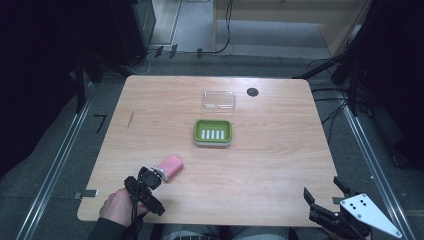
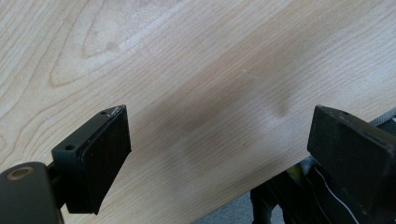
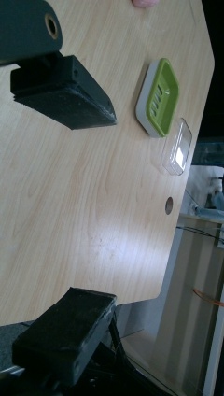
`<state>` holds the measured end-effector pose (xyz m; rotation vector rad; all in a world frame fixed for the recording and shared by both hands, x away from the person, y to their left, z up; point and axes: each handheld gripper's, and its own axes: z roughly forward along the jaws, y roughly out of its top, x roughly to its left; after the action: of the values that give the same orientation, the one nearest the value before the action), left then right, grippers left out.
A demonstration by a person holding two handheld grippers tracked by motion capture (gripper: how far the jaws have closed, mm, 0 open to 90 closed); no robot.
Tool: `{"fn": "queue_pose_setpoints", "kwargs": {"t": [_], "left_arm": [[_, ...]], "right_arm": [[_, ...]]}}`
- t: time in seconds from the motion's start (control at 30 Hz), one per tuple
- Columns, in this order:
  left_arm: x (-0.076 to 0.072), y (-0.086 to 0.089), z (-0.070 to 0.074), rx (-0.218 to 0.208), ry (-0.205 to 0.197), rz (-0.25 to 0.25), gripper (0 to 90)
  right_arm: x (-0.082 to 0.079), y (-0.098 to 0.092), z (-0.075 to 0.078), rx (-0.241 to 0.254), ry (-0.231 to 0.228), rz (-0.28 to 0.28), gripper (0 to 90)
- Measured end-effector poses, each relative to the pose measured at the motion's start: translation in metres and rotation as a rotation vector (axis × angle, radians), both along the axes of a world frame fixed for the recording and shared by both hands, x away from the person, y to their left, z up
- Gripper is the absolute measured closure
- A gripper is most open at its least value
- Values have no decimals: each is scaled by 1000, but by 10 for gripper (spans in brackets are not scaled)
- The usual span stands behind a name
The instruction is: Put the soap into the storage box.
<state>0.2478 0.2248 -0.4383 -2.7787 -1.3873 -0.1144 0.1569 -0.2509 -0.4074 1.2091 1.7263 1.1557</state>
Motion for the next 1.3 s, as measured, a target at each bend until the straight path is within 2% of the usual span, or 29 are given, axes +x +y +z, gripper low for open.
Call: {"fn": "queue_pose_setpoints", "kwargs": {"t": [0.4,0.6,0.93,1.13,1.3], "left_arm": [[1,0,0,-12,-2,-12,69],[2,2,1,-24,-17,-7,60],[6,0,0,-24,3,-3,27],[7,5,3,-62,-28,8,0],[11,3,5,-69,-43,-2,0]], "right_arm": [[1,-1,0,2,-1,-3,129],[4,1,-1,-2,2,3,129],[8,0,-2,-2,12,8,129],[2,3,0,-5,-2,15,129],[3,2,0,-6,-2,14,129]]}}
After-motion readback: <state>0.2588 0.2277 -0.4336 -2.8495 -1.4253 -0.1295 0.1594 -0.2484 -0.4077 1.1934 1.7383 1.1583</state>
